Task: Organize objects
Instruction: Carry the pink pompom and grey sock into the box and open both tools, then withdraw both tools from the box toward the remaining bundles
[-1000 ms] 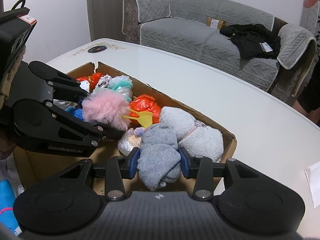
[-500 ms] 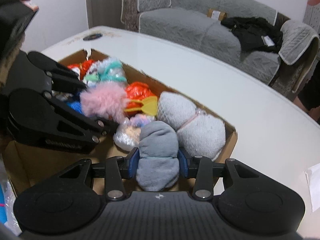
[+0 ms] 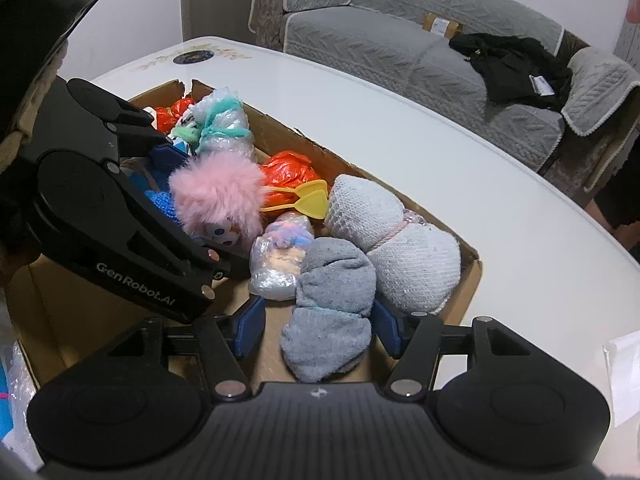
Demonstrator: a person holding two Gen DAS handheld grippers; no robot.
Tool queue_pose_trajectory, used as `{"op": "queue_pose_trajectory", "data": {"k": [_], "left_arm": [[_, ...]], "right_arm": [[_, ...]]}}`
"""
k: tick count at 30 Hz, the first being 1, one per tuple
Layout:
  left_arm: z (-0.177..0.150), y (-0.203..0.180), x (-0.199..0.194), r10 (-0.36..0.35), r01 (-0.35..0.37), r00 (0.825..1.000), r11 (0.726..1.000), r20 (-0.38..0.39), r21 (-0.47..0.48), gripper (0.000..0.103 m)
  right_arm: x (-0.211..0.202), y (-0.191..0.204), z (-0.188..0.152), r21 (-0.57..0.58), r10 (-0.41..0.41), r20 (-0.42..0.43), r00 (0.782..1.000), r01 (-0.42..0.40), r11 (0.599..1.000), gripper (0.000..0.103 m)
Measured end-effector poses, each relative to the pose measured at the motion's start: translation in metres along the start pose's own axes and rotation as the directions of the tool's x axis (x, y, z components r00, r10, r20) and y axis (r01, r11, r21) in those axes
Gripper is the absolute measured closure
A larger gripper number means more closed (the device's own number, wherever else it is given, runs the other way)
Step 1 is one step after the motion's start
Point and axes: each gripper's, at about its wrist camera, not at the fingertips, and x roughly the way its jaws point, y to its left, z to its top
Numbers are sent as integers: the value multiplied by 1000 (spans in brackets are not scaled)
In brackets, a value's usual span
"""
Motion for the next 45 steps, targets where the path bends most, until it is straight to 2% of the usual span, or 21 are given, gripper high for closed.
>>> {"op": "queue_pose_trajectory", "data": {"k": [7, 10, 17, 24, 29, 35, 39, 42, 45], "left_arm": [[0, 0, -12, -12, 13, 1000, 999, 7, -30, 13], [-3, 1, -22, -9, 9, 1000, 1000, 30, -25, 8], [-10, 3, -46, -28, 31, 997, 999, 66, -43, 8], [-33, 18, -97, -38, 50, 988, 996, 150, -77, 5], [-68, 41, -142, -5, 32, 976, 992, 217, -124, 2], [-130, 82, -183, 125, -80, 962, 980, 244, -185, 1], [-170, 110, -183, 197, -142, 956, 959, 219, -246, 1], [-190, 116, -166, 228, -185, 956, 957, 185, -222, 1], [-198, 112, -150, 251, -227, 945, 965, 208, -131, 1]], "right_arm": [[-13, 1, 2, -9, -33, 28, 999, 33, 999, 32], [-19, 0, 2, -5, -39, 41, 998, 40, 999, 30], [-31, 7, -1, -10, -45, 54, 998, 46, 999, 26], [-53, 18, -11, 19, -58, 100, 993, 56, 998, 20], [-73, 31, -20, 50, -53, 149, 987, 46, 998, 14], [-94, 54, -37, 132, -68, 201, 977, 42, 990, 8], [-109, 72, -54, 230, -77, 232, 970, 23, 973, 4], [-113, 88, -63, 302, -75, 242, 967, -1, 953, 1], [-109, 103, -69, 364, -70, 230, 971, -19, 931, 1]]}}
